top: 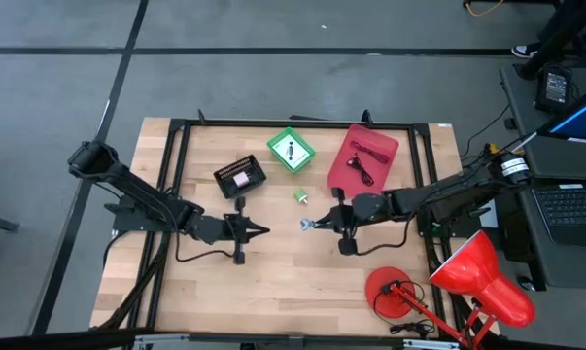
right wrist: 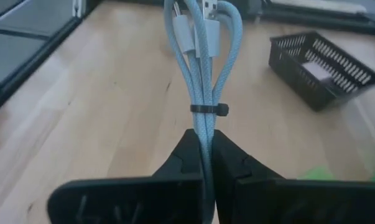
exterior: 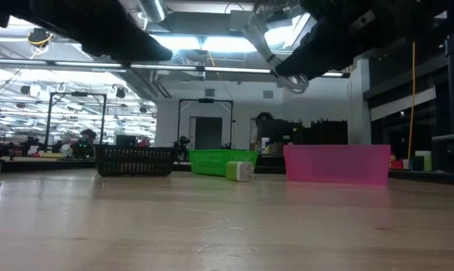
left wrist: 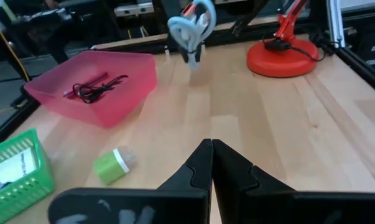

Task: Pick and place items into bin
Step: Put the blue charger cable into the pink bin

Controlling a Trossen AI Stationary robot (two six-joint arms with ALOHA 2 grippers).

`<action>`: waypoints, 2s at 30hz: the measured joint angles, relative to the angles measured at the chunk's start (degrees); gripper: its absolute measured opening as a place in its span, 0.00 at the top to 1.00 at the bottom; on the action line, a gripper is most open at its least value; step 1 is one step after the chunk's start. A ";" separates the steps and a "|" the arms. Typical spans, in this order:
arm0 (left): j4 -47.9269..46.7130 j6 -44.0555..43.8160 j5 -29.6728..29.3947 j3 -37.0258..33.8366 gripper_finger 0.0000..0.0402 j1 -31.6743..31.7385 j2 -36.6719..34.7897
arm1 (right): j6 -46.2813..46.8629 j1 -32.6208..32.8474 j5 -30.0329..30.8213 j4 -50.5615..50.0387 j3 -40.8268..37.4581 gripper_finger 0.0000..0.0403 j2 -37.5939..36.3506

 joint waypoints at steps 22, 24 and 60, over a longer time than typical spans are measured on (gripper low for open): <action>14.50 7.10 15.76 -3.13 0.99 12.45 4.66 | 2.51 0.00 -3.03 16.29 -8.49 1.00 -0.04; 18.44 6.99 15.83 -5.45 0.99 13.59 4.64 | 3.14 0.00 -3.03 16.07 -8.49 1.00 -0.04; 24.67 -5.52 15.85 -8.90 0.99 15.26 3.94 | 18.69 -3.56 32.28 -8.93 -8.36 1.00 -12.57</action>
